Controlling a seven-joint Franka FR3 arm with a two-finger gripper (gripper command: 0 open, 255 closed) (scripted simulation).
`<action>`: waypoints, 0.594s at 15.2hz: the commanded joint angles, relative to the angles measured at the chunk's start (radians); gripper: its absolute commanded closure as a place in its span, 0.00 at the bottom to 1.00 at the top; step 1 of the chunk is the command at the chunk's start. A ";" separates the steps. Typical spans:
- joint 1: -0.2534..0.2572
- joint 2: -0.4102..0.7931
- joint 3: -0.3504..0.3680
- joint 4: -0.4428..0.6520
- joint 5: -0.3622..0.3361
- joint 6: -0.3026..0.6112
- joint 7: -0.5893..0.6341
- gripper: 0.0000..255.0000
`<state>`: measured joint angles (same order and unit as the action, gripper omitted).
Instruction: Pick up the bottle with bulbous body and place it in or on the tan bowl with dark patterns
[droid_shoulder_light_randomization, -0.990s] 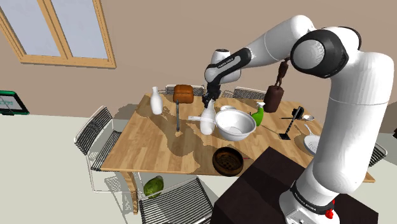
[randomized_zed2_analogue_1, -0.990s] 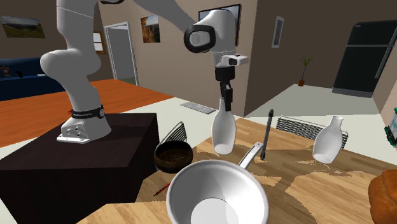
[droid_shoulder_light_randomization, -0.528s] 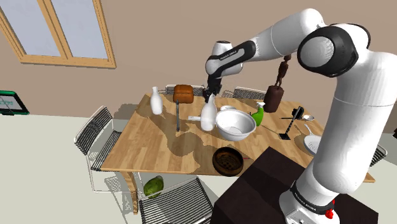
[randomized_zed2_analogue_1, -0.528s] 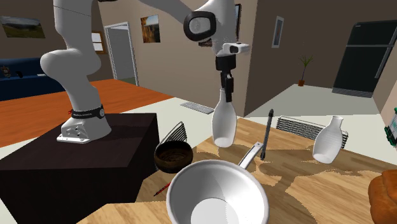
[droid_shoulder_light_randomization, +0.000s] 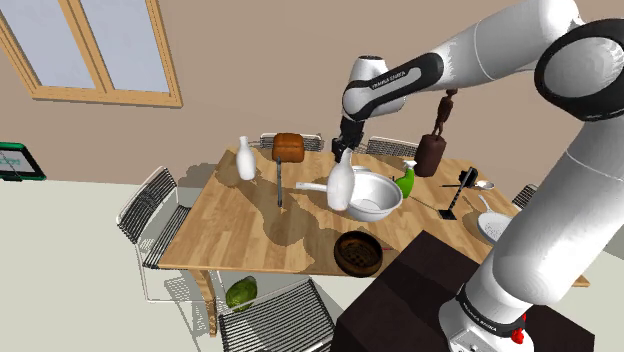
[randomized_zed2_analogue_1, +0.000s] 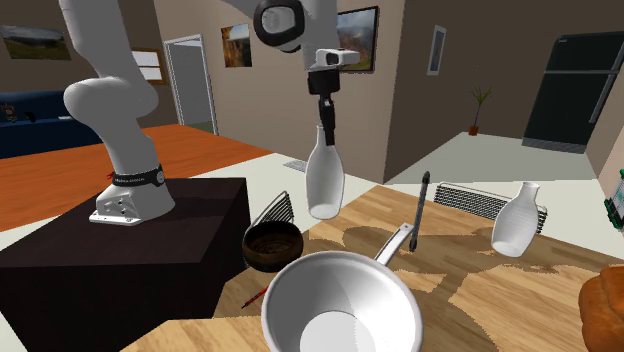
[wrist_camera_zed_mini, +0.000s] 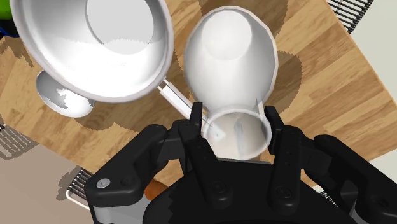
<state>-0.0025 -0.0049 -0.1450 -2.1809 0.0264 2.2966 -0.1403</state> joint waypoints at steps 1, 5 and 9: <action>0.003 -0.080 0.003 -0.066 -0.016 -0.012 0.016 1.00; 0.000 -0.249 0.013 -0.193 -0.045 -0.053 0.042 1.00; -0.008 -0.424 0.029 -0.301 -0.065 -0.119 0.065 1.00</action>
<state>-0.0090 -0.3724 -0.1232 -2.4470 -0.0326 2.1984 -0.0858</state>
